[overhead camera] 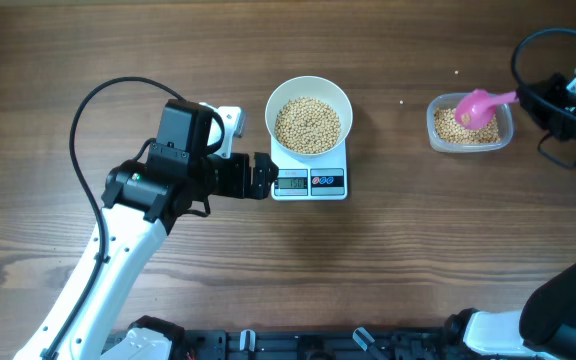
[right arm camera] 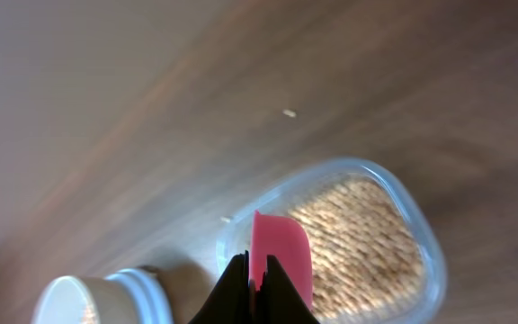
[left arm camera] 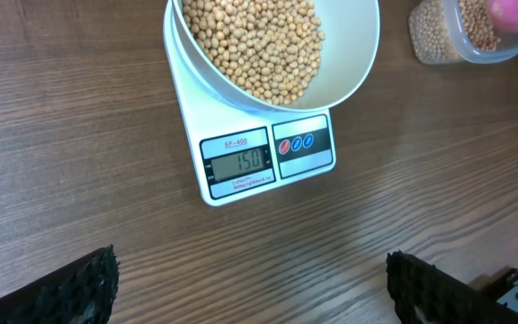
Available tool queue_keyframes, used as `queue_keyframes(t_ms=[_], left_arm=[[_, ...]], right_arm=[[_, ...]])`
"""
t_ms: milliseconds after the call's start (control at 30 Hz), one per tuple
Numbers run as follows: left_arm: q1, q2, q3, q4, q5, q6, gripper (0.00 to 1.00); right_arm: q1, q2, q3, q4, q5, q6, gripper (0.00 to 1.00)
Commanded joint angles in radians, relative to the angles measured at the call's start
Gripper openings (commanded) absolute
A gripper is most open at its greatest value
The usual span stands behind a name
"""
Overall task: Scoop item into bowl and weigh 150g on scale
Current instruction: 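Lower the pink scoop into the tub and release it with the right gripper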
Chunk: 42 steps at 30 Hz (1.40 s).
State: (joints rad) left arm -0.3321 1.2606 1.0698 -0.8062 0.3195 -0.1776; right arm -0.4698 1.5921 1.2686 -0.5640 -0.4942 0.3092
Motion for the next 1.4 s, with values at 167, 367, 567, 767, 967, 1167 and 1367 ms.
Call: queue_keyframes(t_ms=[167,367,567,767,967,1167,1367], left_arm=[[-0.004,0.002,-0.007,0.003,0.012,0.016,1.00],[-0.004,0.002,-0.007,0.003,0.012,0.016,1.00],[-0.004,0.002,-0.007,0.003,0.012,0.016,1.00],[-0.004,0.002,-0.007,0.003,0.012,0.016,1.00],[-0.004,0.002,-0.007,0.003,0.012,0.016,1.00],[-0.004,0.002,-0.007,0.003,0.012,0.016,1.00],[-0.004,0.002,-0.007,0.003,0.012,0.016,1.00]], right_arm=[[0.061,-0.025,0.014,-0.018,0.206,0.016,0.04],[0.091,-0.013,0.014,-0.005,0.261,0.036,0.04],[0.091,0.033,0.013,0.004,0.262,0.115,0.04],[0.091,0.045,0.013,0.011,0.262,0.120,0.22],[0.091,0.045,0.013,0.011,0.261,0.121,0.41],[0.089,0.038,0.016,0.013,0.261,0.109,1.00],[0.066,-0.010,0.019,0.030,0.262,0.122,1.00]])
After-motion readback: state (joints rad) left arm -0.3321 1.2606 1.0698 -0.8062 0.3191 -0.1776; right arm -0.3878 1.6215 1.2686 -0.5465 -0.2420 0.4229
